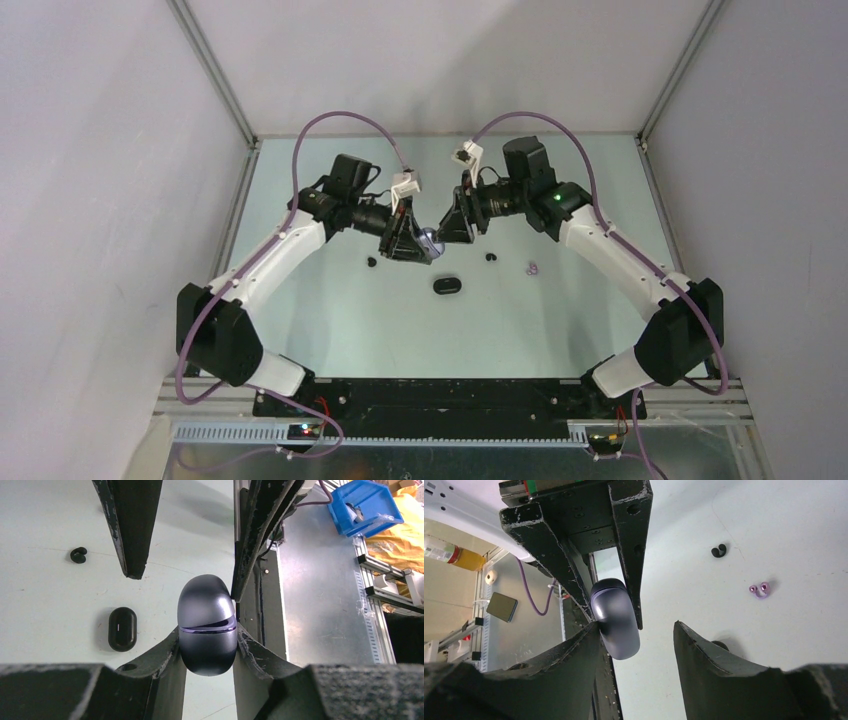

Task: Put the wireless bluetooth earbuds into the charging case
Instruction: Open the charging case to the charging case, then pick up the left earbud from the center of the board.

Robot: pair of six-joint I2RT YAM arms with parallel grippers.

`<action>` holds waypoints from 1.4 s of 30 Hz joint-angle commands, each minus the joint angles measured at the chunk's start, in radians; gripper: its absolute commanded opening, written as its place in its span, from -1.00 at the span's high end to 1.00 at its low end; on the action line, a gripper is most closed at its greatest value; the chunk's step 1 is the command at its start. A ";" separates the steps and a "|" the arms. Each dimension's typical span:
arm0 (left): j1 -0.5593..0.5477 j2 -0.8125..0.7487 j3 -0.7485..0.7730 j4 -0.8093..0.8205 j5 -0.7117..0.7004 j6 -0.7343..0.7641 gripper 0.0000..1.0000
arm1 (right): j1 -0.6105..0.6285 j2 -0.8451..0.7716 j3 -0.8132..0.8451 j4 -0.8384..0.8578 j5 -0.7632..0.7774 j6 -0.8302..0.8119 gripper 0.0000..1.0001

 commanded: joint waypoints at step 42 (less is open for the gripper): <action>0.099 -0.357 -0.018 -0.158 0.029 0.292 1.00 | -0.402 0.109 0.020 -0.430 0.396 -0.305 -0.17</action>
